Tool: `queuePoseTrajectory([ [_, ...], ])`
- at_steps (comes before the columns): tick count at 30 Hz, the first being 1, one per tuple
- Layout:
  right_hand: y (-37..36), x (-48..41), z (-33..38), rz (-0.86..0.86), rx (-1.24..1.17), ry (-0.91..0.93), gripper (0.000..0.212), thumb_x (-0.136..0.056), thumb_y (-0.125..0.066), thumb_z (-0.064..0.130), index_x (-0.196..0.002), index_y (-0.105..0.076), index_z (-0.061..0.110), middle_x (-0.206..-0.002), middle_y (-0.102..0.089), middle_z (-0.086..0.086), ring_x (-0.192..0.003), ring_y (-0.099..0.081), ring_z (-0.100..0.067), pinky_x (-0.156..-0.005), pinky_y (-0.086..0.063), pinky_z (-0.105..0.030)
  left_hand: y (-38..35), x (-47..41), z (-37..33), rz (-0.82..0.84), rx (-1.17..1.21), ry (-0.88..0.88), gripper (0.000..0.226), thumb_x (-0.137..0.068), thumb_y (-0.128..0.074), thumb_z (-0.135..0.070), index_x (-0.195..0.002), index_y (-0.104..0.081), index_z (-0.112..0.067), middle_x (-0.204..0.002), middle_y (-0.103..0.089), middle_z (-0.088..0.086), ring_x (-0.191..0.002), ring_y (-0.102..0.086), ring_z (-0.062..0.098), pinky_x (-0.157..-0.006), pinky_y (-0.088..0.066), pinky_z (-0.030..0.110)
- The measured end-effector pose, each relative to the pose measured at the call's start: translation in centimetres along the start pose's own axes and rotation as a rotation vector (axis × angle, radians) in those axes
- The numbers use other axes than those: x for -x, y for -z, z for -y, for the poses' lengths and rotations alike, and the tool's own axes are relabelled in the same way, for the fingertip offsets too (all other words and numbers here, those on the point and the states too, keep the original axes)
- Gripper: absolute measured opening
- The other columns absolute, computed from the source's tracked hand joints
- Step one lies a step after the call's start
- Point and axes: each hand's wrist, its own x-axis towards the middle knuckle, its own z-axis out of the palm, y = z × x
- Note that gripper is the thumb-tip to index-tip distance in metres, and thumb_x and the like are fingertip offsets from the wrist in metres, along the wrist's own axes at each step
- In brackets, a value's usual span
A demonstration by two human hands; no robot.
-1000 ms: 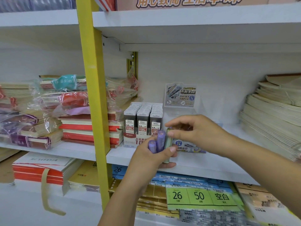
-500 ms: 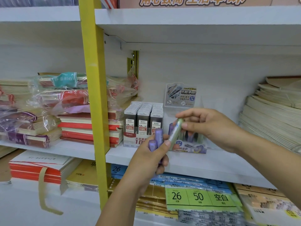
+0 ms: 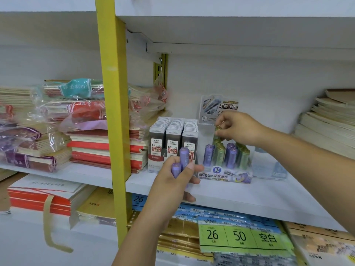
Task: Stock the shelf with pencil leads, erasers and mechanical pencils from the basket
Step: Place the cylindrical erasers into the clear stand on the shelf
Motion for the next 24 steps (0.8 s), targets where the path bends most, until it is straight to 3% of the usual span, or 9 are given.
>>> queuePoseTrajectory([
  [3,-0.2,-0.3,-0.2,0.037,-0.014,-0.036,0.019,-0.08,-0.077,0.016,-0.091,-0.061,0.016,-0.083,-0.064,-0.004,-0.07,-0.063,-0.016,-0.074,-0.054,-0.035,0.0,0.0,0.3,0.0,-0.019,-0.004,0.01,-0.101,-0.052,-0.027,-0.105,-0.058,-0.02,-0.098,-0.076,-0.011,-0.077,-0.066,0.002,-0.053,-0.052,0.021],
  [7,-0.3,-0.6,-0.2,0.049,0.019,-0.032,0.014,-0.083,-0.074,0.022,-0.085,-0.065,0.012,-0.075,-0.067,0.0,-0.062,-0.062,-0.009,-0.063,-0.051,-0.024,0.1,0.1,0.3,-0.011,-0.028,-0.013,0.008,-0.1,-0.055,-0.028,-0.104,-0.061,-0.024,-0.094,-0.076,-0.01,-0.077,-0.068,0.003,-0.05,-0.05,0.02],
  [10,-0.3,-0.7,0.2,0.107,0.202,-0.04,0.025,-0.092,-0.062,0.034,-0.082,-0.067,0.012,-0.076,-0.066,0.001,-0.069,-0.057,-0.013,-0.06,-0.043,-0.023,0.2,0.2,0.2,-0.011,-0.031,-0.019,0.009,-0.099,-0.056,-0.03,-0.106,-0.062,-0.027,-0.094,-0.077,-0.009,-0.081,-0.072,0.005,-0.049,-0.049,0.018],
  [12,-0.1,-0.3,0.6,0.15,0.237,-0.05,0.026,-0.095,-0.056,0.035,-0.086,-0.067,0.013,-0.082,-0.068,-0.001,-0.077,-0.061,-0.017,-0.066,-0.046,-0.026,0.3,0.3,0.0,-0.011,-0.013,-0.019,0.009,-0.098,-0.057,-0.03,-0.105,-0.063,-0.028,-0.093,-0.077,-0.007,-0.083,-0.074,0.008,-0.047,-0.048,0.017],
  [14,0.3,0.6,1.2,0.088,0.273,0.013,0.026,-0.098,-0.052,0.034,-0.095,-0.069,0.014,-0.091,-0.07,-0.003,-0.087,-0.063,-0.02,-0.076,-0.049,-0.03,0.4,0.5,-0.2,-0.01,0.001,-0.015,0.008,-0.097,-0.059,-0.031,-0.104,-0.064,-0.029,-0.091,-0.077,-0.005,-0.083,-0.075,0.011,-0.045,-0.046,0.017],
  [16,0.5,2.5,2.3,-0.074,0.16,0.131,0.019,-0.096,-0.054,0.035,-0.096,-0.07,0.025,-0.09,-0.07,0.011,-0.085,-0.062,-0.008,-0.074,-0.047,-0.02,0.4,0.6,-0.3,-0.002,0.006,-0.018,0.009,-0.096,-0.061,-0.033,-0.104,-0.065,-0.031,-0.089,-0.077,-0.004,-0.08,-0.075,0.013,-0.044,-0.045,0.017],
  [18,0.3,5.0,3.8,-0.086,-0.047,0.212,0.01,-0.091,-0.06,0.038,-0.087,-0.07,0.038,-0.082,-0.069,0.021,-0.077,-0.061,0.006,-0.065,-0.043,-0.006,0.3,0.8,-0.5,0.016,-0.003,-0.029,0.012,-0.094,-0.063,-0.035,-0.105,-0.065,-0.033,-0.086,-0.076,-0.003,-0.075,-0.074,0.013,-0.044,-0.044,0.017],
  [21,-0.4,7.7,5.4,0.099,-0.196,0.23,0.01,-0.084,-0.068,0.039,-0.093,-0.071,0.041,-0.087,-0.069,0.025,-0.08,-0.063,0.006,-0.069,-0.049,-0.01,-0.2,1.1,-0.6,0.045,-0.047,-0.052,0.016,-0.092,-0.064,-0.039,-0.108,-0.065,-0.039,-0.085,-0.075,-0.004,-0.071,-0.072,0.012,-0.044,-0.042,0.017],
  [24,-1.3,8.8,5.8,0.128,-0.237,0.24,0.015,-0.083,-0.073,0.028,-0.094,-0.071,0.039,-0.082,-0.07,0.021,-0.076,-0.063,0.003,-0.071,-0.049,-0.012,-0.7,1.3,-0.8,0.076,-0.075,-0.074,0.014,-0.092,-0.064,-0.041,-0.106,-0.065,-0.044,-0.087,-0.076,-0.004,-0.072,-0.072,0.012,-0.045,-0.042,0.017],
])
